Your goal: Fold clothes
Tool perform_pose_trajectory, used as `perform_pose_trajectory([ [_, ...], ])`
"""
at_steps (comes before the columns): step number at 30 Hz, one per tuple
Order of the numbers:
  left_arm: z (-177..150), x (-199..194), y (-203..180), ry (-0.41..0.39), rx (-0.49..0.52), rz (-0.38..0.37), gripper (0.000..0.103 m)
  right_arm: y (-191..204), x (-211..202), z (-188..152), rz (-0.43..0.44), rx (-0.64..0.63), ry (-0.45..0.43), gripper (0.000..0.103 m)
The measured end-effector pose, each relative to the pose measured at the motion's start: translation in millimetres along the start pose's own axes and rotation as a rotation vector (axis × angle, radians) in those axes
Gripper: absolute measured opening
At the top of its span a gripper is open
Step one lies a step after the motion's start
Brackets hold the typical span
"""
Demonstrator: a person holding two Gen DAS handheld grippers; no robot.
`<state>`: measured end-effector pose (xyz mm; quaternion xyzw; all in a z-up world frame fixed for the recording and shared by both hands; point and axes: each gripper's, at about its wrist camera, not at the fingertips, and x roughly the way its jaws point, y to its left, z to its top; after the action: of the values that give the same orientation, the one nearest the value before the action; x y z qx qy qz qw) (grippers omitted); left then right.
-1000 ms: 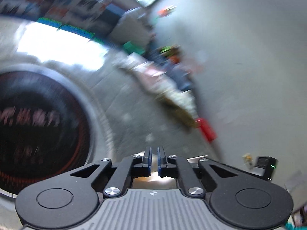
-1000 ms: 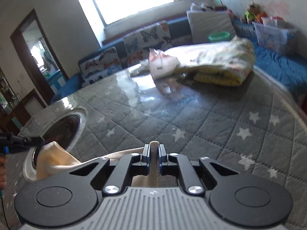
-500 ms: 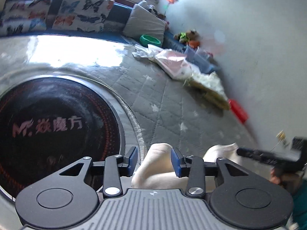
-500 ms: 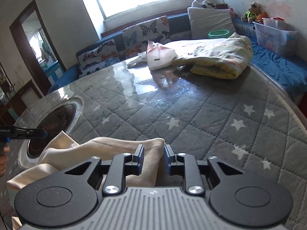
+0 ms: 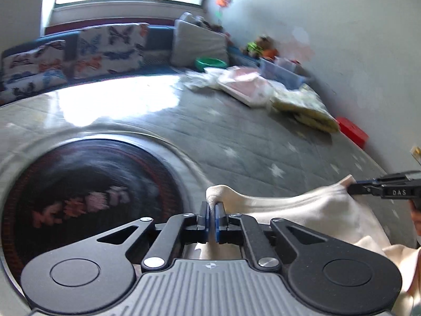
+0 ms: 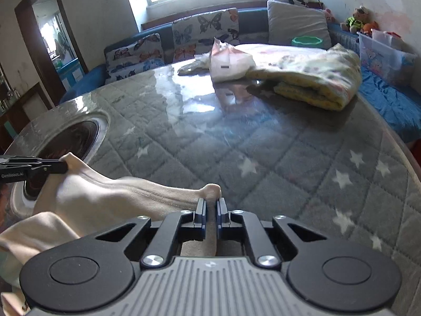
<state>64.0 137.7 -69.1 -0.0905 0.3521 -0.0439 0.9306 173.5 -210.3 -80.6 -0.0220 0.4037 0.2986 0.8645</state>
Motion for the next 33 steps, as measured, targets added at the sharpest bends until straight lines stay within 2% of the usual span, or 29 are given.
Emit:
perform_pose_trajectory([
  [7, 11, -11, 35, -0.052, -0.052, 0.108, 0.004, 28, 25, 35, 0.013, -0.061, -0.039, 0.005],
  [16, 42, -13, 91, -0.083, -0.084, 0.281, 0.005, 81, 83, 99, 0.067, -0.134, -0.084, 0.005],
  [22, 53, -11, 121, -0.06, -0.091, 0.368, 0.005, 115, 116, 123, 0.106, -0.169, -0.091, 0.007],
  [24, 52, -8, 125, -0.04, -0.09, 0.382, 0.011, 127, 122, 124, 0.1, -0.202, -0.087, 0.008],
  [26, 51, -6, 129, -0.021, -0.089, 0.395, 0.011, 136, 122, 122, 0.097, -0.233, -0.086, 0.01],
  [28, 49, -10, 125, -0.03, -0.073, 0.382, 0.018, 144, 114, 118, 0.11, -0.273, -0.088, 0.014],
  [31, 45, -22, 107, -0.043, -0.036, 0.292, 0.022, 150, 97, 111, 0.146, -0.315, -0.078, 0.017],
  [32, 42, -25, 96, -0.048, -0.013, 0.248, 0.024, 152, 90, 107, 0.163, -0.334, -0.071, 0.019],
  [33, 39, -29, 86, -0.052, 0.01, 0.203, 0.031, 154, 83, 103, 0.176, -0.352, -0.069, 0.023],
])
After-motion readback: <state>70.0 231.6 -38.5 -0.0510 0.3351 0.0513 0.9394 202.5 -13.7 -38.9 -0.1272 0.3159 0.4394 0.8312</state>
